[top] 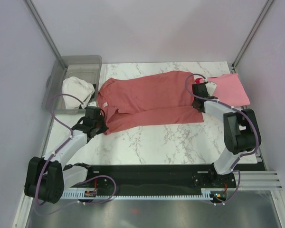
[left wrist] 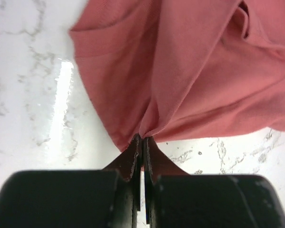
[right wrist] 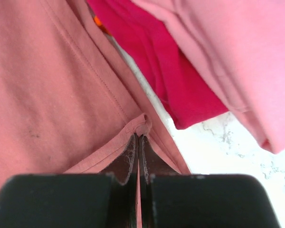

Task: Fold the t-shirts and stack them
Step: Fold the tshirt

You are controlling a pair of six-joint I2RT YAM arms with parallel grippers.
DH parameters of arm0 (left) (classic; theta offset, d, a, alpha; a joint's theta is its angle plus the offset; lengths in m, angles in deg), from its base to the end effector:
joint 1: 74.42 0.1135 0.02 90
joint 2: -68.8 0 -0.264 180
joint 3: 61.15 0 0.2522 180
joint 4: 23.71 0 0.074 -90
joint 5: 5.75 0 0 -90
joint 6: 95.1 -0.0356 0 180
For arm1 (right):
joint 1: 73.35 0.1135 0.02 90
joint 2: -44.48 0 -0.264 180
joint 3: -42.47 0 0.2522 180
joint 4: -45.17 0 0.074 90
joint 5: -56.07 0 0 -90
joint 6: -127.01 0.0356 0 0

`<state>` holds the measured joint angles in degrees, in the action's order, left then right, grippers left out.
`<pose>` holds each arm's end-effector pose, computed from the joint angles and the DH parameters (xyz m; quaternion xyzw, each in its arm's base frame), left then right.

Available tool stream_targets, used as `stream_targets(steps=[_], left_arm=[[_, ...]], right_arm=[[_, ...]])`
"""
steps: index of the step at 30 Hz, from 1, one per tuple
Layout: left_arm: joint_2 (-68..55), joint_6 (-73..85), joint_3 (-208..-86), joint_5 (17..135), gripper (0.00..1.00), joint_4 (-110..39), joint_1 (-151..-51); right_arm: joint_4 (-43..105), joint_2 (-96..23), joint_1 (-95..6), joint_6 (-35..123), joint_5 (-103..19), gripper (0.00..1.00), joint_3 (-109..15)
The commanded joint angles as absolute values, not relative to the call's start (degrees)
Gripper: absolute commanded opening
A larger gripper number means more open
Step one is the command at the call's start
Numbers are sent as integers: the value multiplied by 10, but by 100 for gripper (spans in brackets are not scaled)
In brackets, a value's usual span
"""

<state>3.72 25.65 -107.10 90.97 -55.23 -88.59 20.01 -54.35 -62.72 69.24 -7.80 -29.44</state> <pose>0.2108 -0.0489 0.1857 -0.1551 0.9273 -0.0774 0.3317 0.3474 0.0492 0.1766 0.2448 0.8912 -0.0834 0.3727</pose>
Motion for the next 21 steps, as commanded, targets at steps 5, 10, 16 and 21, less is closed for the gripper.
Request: stream_targets(steps=[5, 10, 16, 21], left_arm=[[56, 262, -1102, 1010, 2, -571, -850], [39, 258, -1110, 1065, 2, -585, -837], [19, 245, -1122, 1066, 58, -589, -837], [16, 244, -1127, 1057, 61, -592, -837]], right_arm=[[198, -522, -634, 717, -31, 0, -288], [198, -519, -634, 721, -28, 0, -286], [198, -505, -635, 724, -25, 0, -283], [197, -502, -634, 723, -28, 0, -282]])
